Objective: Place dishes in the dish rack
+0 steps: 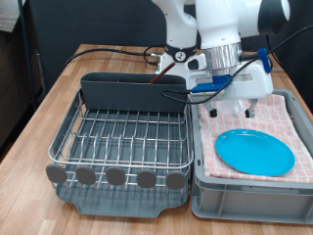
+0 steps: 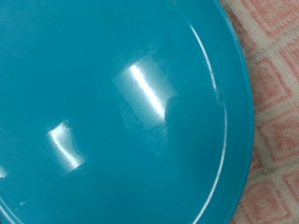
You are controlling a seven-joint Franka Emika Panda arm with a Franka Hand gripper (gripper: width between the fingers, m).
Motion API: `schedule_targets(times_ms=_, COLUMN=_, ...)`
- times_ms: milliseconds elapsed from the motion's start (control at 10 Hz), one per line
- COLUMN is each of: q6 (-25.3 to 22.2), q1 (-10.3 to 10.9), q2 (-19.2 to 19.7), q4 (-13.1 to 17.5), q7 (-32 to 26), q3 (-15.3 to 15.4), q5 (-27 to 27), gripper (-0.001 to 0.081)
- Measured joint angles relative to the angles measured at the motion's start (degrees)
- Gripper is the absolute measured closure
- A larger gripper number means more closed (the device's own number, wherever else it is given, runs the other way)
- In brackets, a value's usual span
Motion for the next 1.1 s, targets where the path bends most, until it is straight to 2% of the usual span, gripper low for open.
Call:
schedule_targets(times_ms=500, q6=0.03, q1=-0.04, q2=3.08, q4=2.14, q7=-8.15, q3=0.41, q5=7.84, gripper=0.0004)
schedule_targets(times_ms=1100, q6=0.04, q1=-0.03, q2=5.7, q4=4.49, q7=-8.58, q3=0.45, q5=8.36, gripper=0.0004)
